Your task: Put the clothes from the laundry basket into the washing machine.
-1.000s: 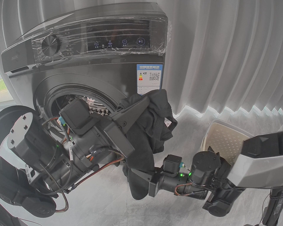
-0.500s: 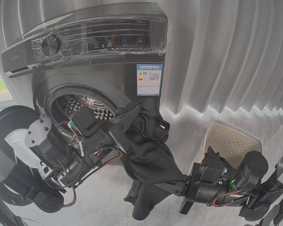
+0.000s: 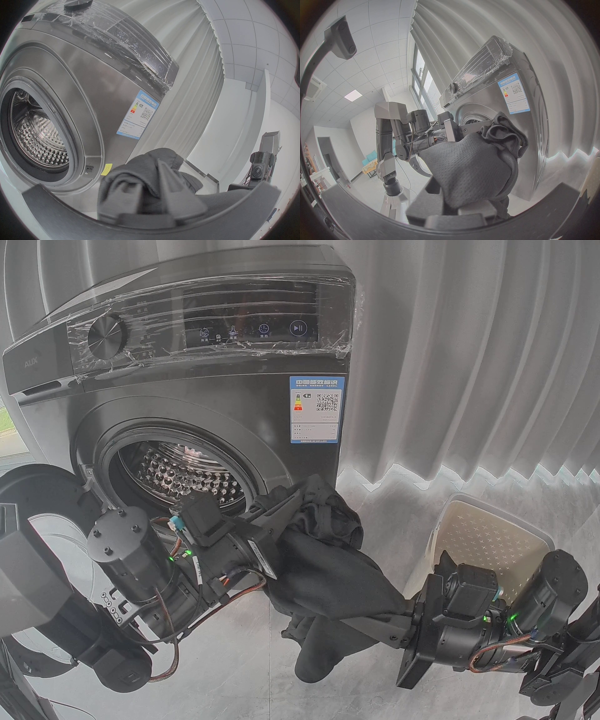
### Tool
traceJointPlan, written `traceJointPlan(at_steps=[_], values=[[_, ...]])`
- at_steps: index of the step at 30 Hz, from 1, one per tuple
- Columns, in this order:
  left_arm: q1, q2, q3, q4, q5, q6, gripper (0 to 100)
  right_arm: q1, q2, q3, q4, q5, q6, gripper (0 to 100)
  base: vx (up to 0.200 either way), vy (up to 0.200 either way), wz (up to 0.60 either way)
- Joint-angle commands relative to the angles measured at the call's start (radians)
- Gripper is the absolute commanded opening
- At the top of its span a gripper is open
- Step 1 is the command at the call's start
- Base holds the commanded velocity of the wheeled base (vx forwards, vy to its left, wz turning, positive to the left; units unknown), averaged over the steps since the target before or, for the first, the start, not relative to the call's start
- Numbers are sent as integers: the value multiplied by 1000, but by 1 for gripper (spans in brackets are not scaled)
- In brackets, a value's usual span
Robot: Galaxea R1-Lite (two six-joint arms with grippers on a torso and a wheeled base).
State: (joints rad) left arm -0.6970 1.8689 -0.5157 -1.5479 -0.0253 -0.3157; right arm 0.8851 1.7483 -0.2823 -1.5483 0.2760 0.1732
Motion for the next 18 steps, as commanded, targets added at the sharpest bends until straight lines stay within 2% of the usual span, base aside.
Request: traceJointPlan(at_steps=[1, 11, 18], values=[[16, 1, 5, -1, -1, 1, 100, -8, -1, -5, -1, 0, 0, 0, 0, 0, 0], [48, -60, 6, 0, -10, -8, 100, -71, 13, -34, -1, 12, 3, 0, 0, 0, 0], [68, -56, 17, 0, -16, -5, 100, -72, 20, -40, -1, 12, 3, 0, 0, 0, 0]])
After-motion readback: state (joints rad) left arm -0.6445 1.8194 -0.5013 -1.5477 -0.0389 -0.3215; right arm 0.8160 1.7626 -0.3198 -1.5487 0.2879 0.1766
